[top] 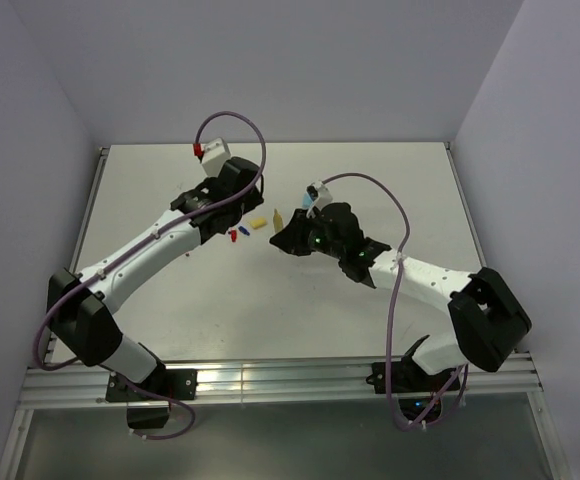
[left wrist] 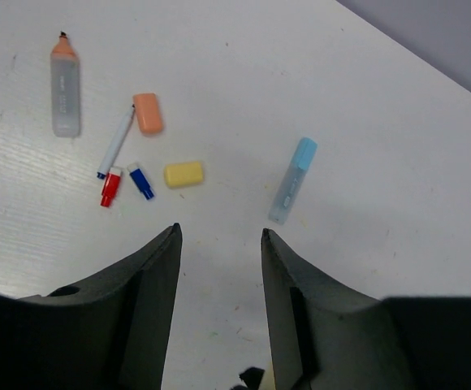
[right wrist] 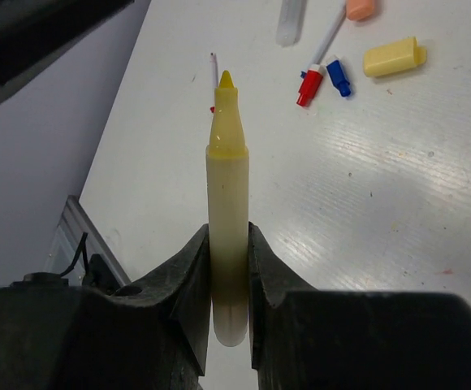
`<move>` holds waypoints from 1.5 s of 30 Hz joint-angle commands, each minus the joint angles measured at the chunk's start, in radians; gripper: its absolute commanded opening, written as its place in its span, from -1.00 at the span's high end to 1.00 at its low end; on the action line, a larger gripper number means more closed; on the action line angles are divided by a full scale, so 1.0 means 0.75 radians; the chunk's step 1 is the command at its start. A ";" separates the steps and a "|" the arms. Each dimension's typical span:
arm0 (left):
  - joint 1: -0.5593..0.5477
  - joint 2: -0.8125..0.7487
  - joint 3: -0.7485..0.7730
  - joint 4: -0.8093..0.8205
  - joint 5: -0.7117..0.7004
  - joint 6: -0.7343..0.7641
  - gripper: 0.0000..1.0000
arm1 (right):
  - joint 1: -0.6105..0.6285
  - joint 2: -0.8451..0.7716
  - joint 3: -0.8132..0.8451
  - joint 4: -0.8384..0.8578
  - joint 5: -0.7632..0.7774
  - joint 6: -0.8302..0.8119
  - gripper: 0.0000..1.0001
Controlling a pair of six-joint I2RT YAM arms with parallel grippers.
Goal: Insert the pens into the pen caps
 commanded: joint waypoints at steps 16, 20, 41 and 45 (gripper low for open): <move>0.106 0.527 0.249 -0.253 0.025 -0.898 0.02 | -0.241 -0.459 -0.107 -0.254 0.043 -0.075 1.00; 0.104 0.692 0.363 -0.286 0.075 -1.075 0.02 | -0.294 -0.651 -0.101 -0.361 0.045 -0.091 1.00; 0.123 0.893 0.484 -0.406 0.163 -1.345 -0.01 | -0.387 -0.887 -0.150 -0.459 -0.096 -0.146 1.00; 0.137 0.909 0.500 -0.419 0.158 -1.341 -0.02 | -0.391 -0.883 -0.160 -0.449 -0.111 -0.148 1.00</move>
